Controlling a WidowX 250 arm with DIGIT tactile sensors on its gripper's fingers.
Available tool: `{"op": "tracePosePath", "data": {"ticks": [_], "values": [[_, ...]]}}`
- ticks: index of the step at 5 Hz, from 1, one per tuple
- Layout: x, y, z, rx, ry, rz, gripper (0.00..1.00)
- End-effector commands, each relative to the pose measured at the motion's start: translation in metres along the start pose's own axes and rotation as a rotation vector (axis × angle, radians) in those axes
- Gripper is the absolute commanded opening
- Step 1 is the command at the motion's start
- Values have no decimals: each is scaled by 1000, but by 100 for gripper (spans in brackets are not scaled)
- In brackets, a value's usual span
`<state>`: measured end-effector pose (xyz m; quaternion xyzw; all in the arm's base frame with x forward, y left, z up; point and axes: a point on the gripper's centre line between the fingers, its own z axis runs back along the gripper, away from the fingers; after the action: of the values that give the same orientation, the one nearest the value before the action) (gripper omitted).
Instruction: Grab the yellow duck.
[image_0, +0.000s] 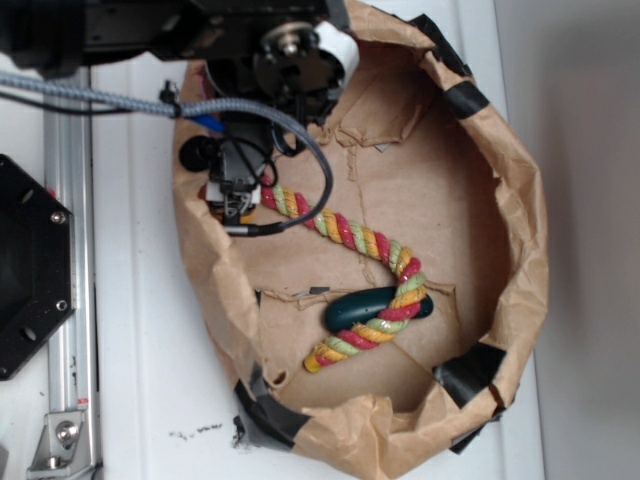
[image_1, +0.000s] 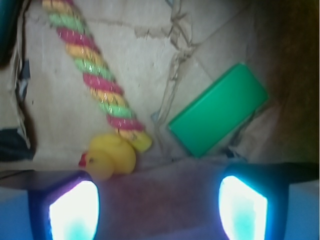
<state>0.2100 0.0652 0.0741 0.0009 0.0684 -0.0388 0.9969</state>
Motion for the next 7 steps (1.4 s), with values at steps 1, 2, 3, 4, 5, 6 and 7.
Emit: {"op": "tracePosePath", "data": {"ticks": [1, 2, 3, 4, 5, 6, 7], "values": [[9, -10, 13, 9, 94, 14, 100], [6, -17, 32, -25, 131, -4, 100], [5, -20, 39, 16, 105, -25, 100], [14, -10, 11, 70, 71, -39, 100], [19, -13, -2, 74, 45, -62, 100], [17, -18, -4, 66, 38, -88, 100], [12, -15, -2, 67, 31, -84, 100]]}}
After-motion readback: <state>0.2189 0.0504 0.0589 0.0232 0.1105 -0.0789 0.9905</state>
